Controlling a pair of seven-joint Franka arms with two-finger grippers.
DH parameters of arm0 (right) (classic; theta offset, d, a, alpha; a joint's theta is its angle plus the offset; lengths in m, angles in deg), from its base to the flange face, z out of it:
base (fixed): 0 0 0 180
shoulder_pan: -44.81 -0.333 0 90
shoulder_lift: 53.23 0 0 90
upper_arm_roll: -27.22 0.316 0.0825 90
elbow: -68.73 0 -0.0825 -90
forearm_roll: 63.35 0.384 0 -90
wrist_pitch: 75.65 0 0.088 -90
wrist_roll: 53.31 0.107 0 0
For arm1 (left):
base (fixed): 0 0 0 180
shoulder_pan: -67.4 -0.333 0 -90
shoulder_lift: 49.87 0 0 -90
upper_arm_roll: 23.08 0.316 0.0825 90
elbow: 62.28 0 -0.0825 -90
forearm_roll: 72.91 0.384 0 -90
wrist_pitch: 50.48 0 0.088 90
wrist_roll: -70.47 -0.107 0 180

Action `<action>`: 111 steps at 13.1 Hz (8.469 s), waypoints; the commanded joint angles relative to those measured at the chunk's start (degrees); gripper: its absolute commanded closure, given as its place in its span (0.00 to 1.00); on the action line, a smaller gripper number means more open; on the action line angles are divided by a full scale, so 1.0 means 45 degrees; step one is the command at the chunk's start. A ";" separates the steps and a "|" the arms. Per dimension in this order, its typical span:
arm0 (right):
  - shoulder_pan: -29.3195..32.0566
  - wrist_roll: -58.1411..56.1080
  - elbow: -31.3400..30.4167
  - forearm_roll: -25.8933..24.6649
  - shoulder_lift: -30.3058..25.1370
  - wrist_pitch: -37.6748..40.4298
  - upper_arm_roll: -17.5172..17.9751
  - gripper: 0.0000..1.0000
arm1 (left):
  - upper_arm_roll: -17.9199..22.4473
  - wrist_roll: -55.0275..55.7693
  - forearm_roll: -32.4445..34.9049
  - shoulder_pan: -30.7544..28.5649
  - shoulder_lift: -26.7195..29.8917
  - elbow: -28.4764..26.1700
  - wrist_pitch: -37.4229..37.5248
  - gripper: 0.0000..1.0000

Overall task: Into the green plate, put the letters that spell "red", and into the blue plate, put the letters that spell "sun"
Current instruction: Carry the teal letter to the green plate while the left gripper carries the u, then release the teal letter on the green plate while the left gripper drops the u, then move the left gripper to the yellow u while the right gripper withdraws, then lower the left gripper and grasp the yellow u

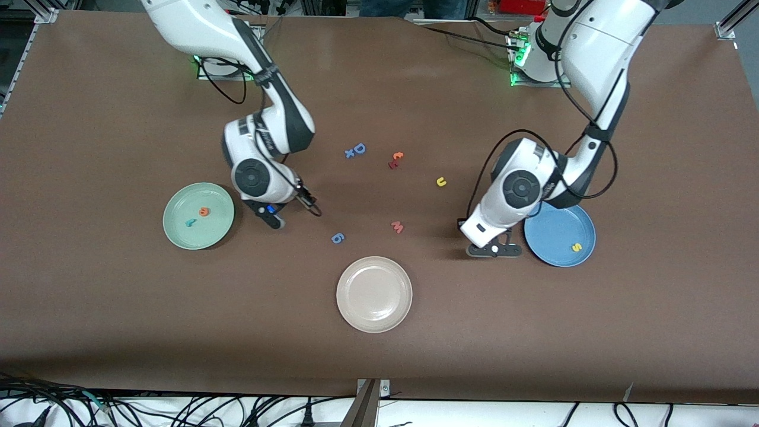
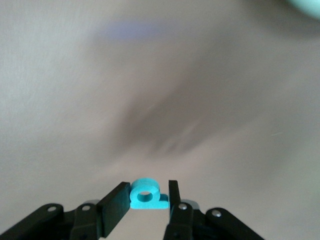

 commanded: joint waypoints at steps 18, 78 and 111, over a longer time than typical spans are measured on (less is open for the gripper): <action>0.0974 -0.8544 -0.1646 0.0404 -0.0195 -0.0666 -0.3745 0.01 | -0.0124 -0.7323 0.0234 -0.4036 0.0630 0.0209 0.2224 0.00; 0.7829 -0.9951 0.4469 -0.3444 -0.3050 0.3692 0.2681 0.00 | -0.2116 0.1329 0.0819 0.1062 0.1862 -0.5670 -0.4475 0.00; 0.7888 -1.0049 0.4469 -0.3444 -0.2953 0.3536 0.2681 0.00 | -0.1959 0.1349 0.0819 0.1082 0.1294 -0.5377 -0.4553 0.60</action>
